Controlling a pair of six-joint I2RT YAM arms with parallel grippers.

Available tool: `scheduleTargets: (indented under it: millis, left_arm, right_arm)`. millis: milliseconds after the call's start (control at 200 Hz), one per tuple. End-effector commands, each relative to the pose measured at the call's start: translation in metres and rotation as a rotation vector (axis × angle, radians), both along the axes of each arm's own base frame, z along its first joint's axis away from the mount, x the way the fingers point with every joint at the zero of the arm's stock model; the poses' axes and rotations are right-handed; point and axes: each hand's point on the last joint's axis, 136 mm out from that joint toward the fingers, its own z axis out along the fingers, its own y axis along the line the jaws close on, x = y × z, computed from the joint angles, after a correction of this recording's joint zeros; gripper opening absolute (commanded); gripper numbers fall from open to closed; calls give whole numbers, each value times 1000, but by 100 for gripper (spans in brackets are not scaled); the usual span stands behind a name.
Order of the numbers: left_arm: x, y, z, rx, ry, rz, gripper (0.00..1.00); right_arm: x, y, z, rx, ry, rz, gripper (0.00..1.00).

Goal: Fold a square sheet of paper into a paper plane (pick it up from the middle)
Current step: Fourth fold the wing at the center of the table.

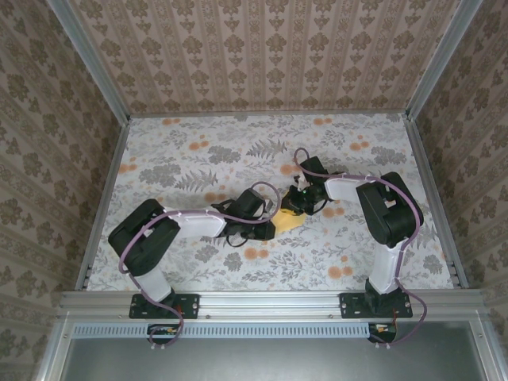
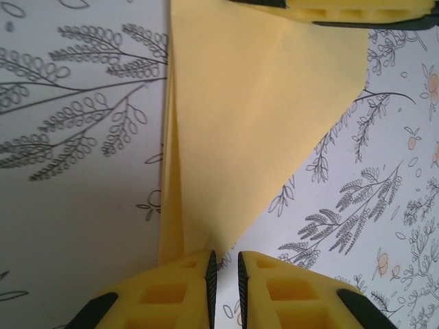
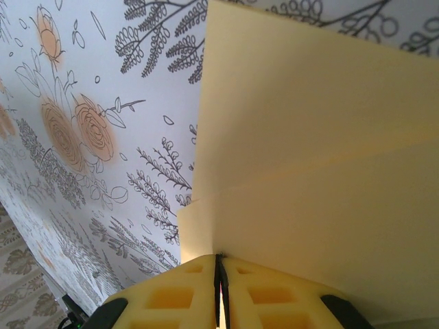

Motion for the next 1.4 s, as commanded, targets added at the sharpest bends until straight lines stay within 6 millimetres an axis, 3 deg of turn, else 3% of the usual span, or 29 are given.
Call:
scheduleTargets:
  millis: [0, 345, 550, 640, 980, 1190, 1315, 1395]
  left_arm:
    - [5, 11, -1, 30, -15, 22, 19]
    - [0, 19, -10, 5, 30, 52, 17]
    - [6, -2, 37, -157, -32, 12, 16]
    - [10, -4, 44, -166, -48, 14, 16]
    - [15, -4, 12, -87, 12, 41, 7]
    - [8, 11, -13, 0, 60, 68, 0]
    - [5, 19, -22, 18, 82, 86, 0]
    - [3, 21, -24, 19, 90, 89, 0]
  right_arm:
    - [-39, -55, -72, -290, 185, -58, 14]
    - [-41, -56, -73, -294, 189, -54, 14]
    - [-36, -53, -66, -280, 166, -51, 14]
    - [-36, -53, -67, -277, 170, -51, 14]
    - [-38, -52, -70, -270, 176, -51, 14]
    - [-37, -49, -67, -256, 170, -46, 14]
    - [-26, -42, -50, -208, 116, -32, 14]
    - [-11, -32, -24, -148, 28, -9, 14]
